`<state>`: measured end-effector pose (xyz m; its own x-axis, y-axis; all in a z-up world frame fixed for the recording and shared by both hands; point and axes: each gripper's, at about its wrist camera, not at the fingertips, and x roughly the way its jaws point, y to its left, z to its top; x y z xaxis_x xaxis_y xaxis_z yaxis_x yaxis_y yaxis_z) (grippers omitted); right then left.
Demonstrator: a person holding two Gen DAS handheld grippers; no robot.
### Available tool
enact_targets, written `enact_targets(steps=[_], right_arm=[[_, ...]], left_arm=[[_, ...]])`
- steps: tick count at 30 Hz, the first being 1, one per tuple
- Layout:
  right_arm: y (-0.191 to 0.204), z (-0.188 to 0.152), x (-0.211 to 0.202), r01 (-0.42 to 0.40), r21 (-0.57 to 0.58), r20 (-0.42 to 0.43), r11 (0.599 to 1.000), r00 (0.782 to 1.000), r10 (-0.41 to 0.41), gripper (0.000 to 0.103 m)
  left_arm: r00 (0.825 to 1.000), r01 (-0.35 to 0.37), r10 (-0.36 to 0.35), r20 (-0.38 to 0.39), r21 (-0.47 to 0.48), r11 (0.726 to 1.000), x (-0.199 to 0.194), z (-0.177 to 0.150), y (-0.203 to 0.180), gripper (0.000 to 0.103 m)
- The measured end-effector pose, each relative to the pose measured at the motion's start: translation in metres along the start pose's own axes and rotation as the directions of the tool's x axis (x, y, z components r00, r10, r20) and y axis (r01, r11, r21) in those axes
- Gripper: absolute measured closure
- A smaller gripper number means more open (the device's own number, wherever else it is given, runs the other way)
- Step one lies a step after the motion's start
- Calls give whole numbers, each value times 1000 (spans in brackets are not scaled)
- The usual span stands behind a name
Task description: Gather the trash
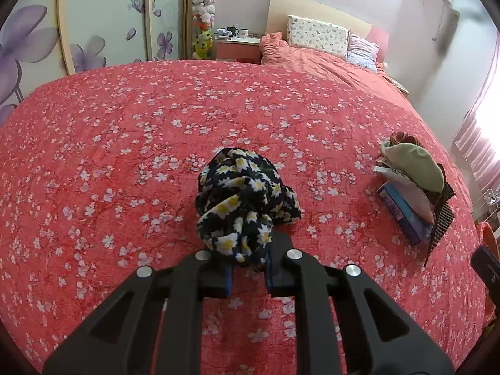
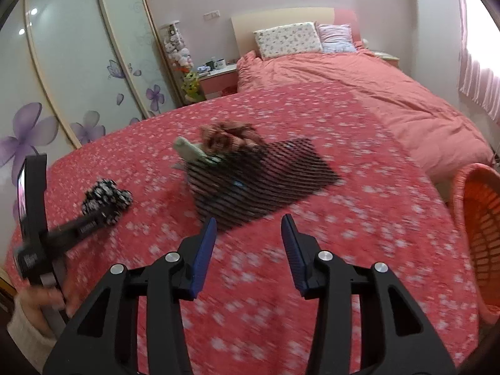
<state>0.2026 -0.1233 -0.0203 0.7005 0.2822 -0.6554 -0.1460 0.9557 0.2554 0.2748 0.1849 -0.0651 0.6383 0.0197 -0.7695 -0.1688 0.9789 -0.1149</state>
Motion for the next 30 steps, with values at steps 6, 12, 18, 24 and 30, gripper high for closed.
enact_targets(steps=[6,12,18,24,30], right_arm=[[26,12,23,-33,2,-20,999,999,33,67],[39,20,35,6,-18,-23,1000,1000,-7,84],[15,19,24,37,29,8,999,999,-37,100],[-36,23,13,131,132,38,983,990,-137,100],[-86,24,30,231,241,-64,943,973,-222,100]], left_arm=[[1000,-3,3,-3,7,1000,3,0,-4,87],[1000,8,-8,-3,-2,1000,4,0,-6,85],[1000,11,-11,-3,-5,1000,4,0,-5,84],[1000,8,-8,-3,-3,1000,4,-1,-4,84],[1000,-1,1,-3,4,1000,5,0,-4,84]])
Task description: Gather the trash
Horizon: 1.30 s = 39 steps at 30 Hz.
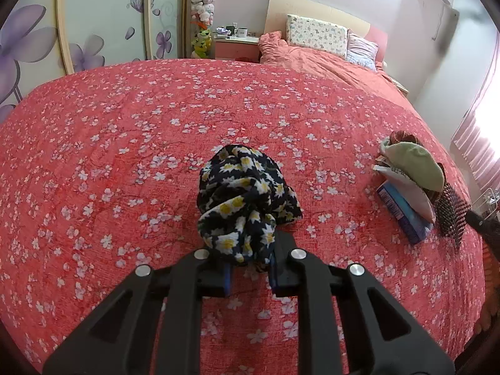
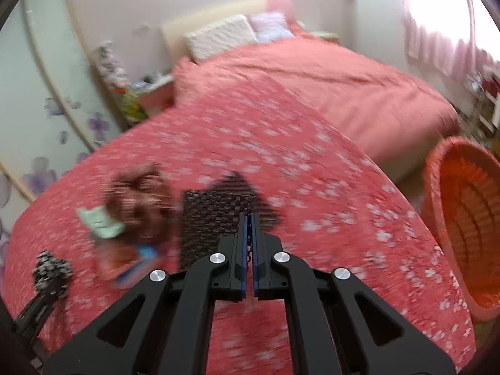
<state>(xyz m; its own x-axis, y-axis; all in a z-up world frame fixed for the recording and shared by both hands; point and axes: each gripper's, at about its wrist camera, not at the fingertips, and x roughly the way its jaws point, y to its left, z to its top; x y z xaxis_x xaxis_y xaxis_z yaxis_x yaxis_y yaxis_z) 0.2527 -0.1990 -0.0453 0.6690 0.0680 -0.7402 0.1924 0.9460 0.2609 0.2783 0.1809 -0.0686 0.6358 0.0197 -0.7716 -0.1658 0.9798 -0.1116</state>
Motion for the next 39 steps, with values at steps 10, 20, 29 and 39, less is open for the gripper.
enact_targets(steps=[10,20,29,39], right_arm=[[7,0,-26,-94,-24,95,995,991,96,78],[42,-12,0,-154,-127,-3,980,988,155,78],[55,-11,16,-81,-158,-14,984,997,79,50],[58,-18,19,-39,-198,-16,979,999,37,50]], left_arm=[[1000,-2,2,0,1,1000,0,0,0,84],[1000,-2,2,0,1,1000,0,0,-1,84],[1000,0,0,0,-1,1000,-1,0,-1,84],[1000,2,-2,0,-4,1000,0,0,-1,84]])
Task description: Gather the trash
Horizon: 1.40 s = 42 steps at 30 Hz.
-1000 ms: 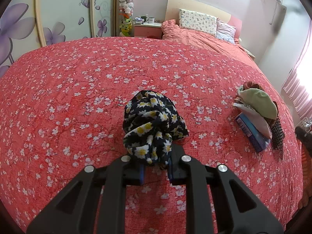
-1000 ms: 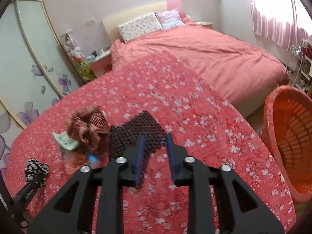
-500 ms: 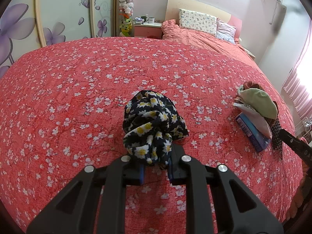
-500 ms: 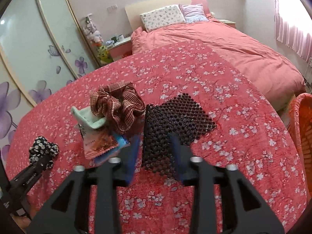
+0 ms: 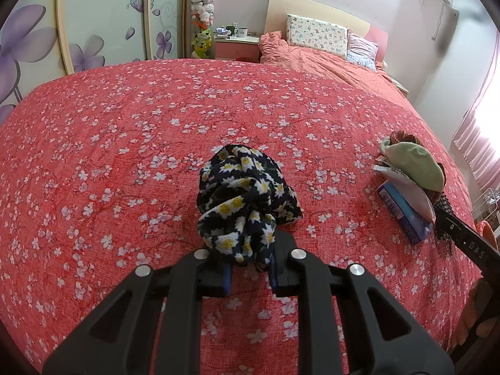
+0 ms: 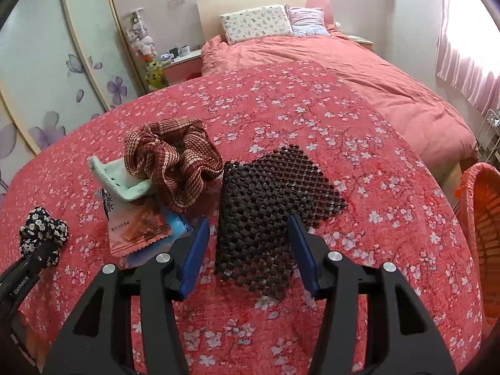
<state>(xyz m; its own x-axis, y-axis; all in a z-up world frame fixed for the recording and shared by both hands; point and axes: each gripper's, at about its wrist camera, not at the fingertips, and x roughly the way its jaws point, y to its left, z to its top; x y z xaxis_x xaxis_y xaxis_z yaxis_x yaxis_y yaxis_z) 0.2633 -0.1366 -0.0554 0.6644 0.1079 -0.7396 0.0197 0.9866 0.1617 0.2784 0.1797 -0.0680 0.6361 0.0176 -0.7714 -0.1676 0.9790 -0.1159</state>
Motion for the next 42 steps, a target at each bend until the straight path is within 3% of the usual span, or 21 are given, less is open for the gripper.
enact_targets(steps=[2,5,8,10,16,18,19,23,35,42], right_arm=[[1,0,0,11,-4,-1,1000,1000,-11,52],[-6,1,-1,14,21,4,1000,1000,-14,64],[-15,1,-2,16,38,5,999,1000,-17,86],[-21,0,-3,-2,48,2,999,1000,2,90],[-31,-3,-22,-30,59,29,998,999,29,93],[-38,-4,-30,-38,65,43,997,998,35,93],[-39,-5,-33,-41,66,47,997,998,38,93],[-48,-6,-44,-52,75,66,996,997,47,93],[-66,-10,-83,-87,77,161,993,984,74,93],[-83,-13,-124,-110,73,273,991,958,86,93]], left_arm=[[1000,6,-6,0,-5,1000,0,-1,1,84],[1000,9,-9,1,-8,1000,0,-1,2,84],[1000,15,-14,1,-12,1000,-1,-2,4,84],[1000,13,-13,1,-8,1000,-1,-2,4,83],[1000,8,-8,0,31,999,-1,-1,-2,75],[1000,19,-19,3,24,1000,-1,-1,-1,78],[999,32,-32,3,18,999,-1,0,1,85],[999,48,-48,12,15,999,-2,2,6,92],[988,81,-94,121,103,991,-51,6,-19,93],[978,144,-165,131,152,978,-82,3,-61,93]])
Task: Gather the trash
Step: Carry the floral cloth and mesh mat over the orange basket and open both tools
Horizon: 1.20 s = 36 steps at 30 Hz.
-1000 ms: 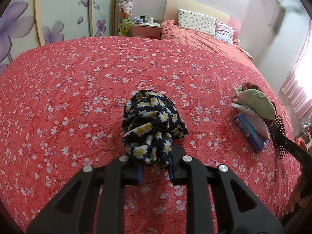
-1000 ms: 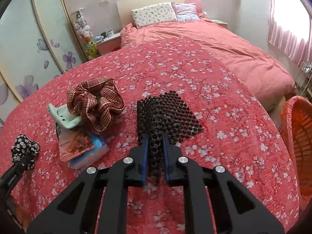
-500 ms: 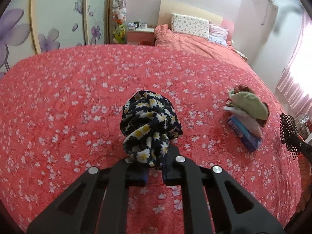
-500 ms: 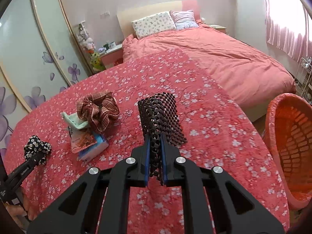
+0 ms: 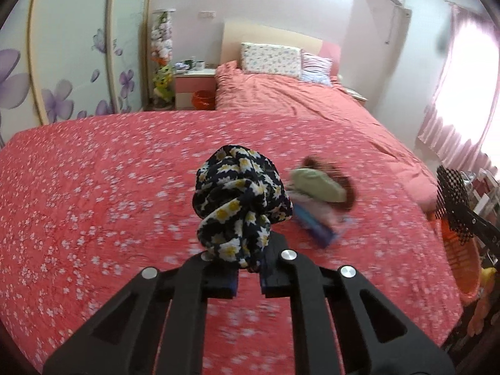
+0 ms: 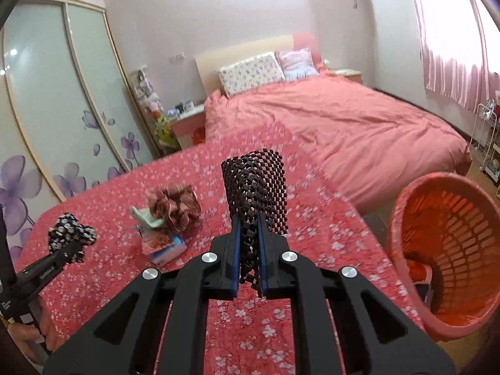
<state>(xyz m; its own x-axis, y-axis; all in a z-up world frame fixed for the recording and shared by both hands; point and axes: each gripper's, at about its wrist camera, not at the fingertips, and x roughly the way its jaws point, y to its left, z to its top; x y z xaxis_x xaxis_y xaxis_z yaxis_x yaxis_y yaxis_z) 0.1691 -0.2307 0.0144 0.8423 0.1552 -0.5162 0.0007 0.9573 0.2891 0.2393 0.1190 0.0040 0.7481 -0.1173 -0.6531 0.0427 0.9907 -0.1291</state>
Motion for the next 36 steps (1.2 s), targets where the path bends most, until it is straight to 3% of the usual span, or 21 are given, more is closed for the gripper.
enact_targets(steps=[6,15,27,36], right_arm=[[-15,4,-35,18,-1,93,1000,996,-18,93],[-54,4,-73,85,64,178,994,979,-95,93],[-115,0,-103,174,157,227,972,952,-207,93],[-156,-6,-104,226,228,215,947,937,-275,93]], left_arm=[[996,90,-91,20,62,994,-18,6,-54,93],[971,235,-239,10,156,959,-31,8,-139,93],[907,421,-413,-82,235,876,-17,-8,-258,92],[860,510,-484,-161,283,812,1,-27,-328,92]])
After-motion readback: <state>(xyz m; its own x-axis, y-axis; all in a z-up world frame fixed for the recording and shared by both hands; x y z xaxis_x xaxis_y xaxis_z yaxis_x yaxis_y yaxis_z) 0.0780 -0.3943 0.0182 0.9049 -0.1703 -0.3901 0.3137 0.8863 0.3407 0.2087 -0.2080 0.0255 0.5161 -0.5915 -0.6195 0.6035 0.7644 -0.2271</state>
